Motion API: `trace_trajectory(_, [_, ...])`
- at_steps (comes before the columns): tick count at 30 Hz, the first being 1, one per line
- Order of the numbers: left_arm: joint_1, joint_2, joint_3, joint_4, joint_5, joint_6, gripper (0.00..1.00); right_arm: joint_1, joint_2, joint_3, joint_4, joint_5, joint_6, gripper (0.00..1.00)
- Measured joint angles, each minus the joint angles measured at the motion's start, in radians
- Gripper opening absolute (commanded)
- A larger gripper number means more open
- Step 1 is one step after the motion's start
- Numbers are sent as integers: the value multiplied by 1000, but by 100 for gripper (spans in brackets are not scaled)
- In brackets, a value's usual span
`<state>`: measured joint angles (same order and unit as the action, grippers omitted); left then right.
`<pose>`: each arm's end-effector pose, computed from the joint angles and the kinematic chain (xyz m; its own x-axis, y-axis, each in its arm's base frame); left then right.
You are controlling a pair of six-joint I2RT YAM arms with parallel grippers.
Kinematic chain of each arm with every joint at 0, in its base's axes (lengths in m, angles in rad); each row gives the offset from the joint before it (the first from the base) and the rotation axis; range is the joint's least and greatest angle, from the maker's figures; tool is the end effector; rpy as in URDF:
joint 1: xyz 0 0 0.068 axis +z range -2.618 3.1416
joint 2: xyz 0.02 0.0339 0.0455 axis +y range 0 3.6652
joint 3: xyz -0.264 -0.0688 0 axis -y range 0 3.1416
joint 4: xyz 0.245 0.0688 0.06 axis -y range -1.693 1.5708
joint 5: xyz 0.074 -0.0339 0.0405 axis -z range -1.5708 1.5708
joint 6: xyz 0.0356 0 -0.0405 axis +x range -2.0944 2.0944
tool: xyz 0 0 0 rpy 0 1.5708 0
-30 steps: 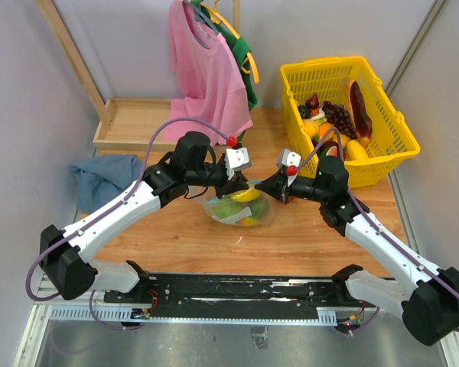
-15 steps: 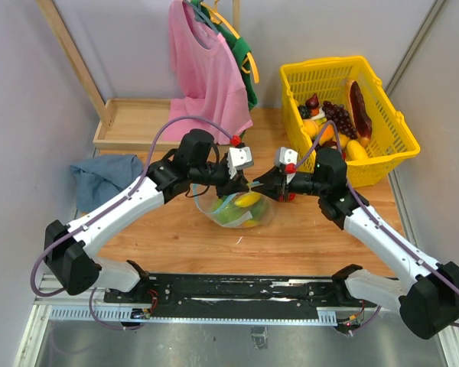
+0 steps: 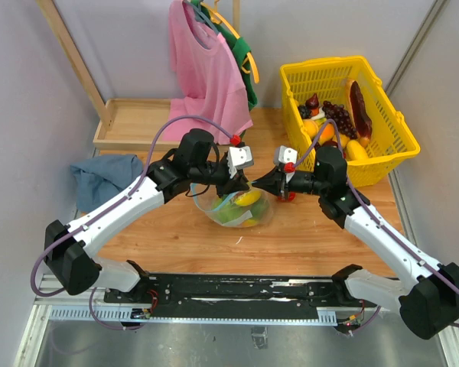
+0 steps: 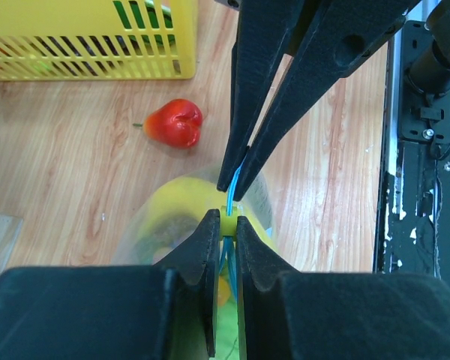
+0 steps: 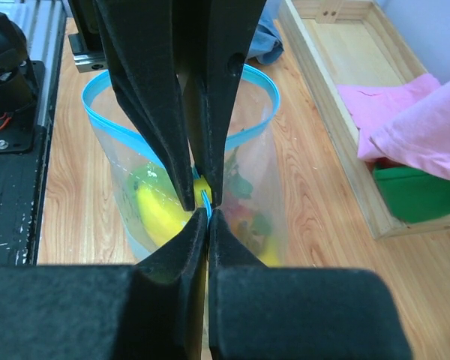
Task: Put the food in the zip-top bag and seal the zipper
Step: Zip the zipper food storage bag at the center of the board.
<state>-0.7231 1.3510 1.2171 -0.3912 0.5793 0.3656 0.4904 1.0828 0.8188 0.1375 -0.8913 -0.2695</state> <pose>0.2143 -0.2152 0.3459 -0.0261 0.4221 -0.9062 0.9832 0.1746 0.0531 0.2022 0.1393 0.3285 0.1528 -0.1081 -0.9823 -0.9711 0.1682 -0.1695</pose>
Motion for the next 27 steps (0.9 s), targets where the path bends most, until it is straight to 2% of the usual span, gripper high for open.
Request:
trace_trajectory(12, [-3,-23,-9,-3,-81,-16,7,0,-79,-60,37,165,32,1])
trace_trajectory(22, [-6,-35,-9,-26,-165,-30,0,0,-101,-84,52,246,55,2])
trace_trajectory(25, [-6,-35,-5,-38,-164,-30,0,0,-101,-84,53,224,51,26])
trace_trajectory(27, [-4,-35,2,-60,-163,-30,0,0,-101,-84,57,199,40,34])
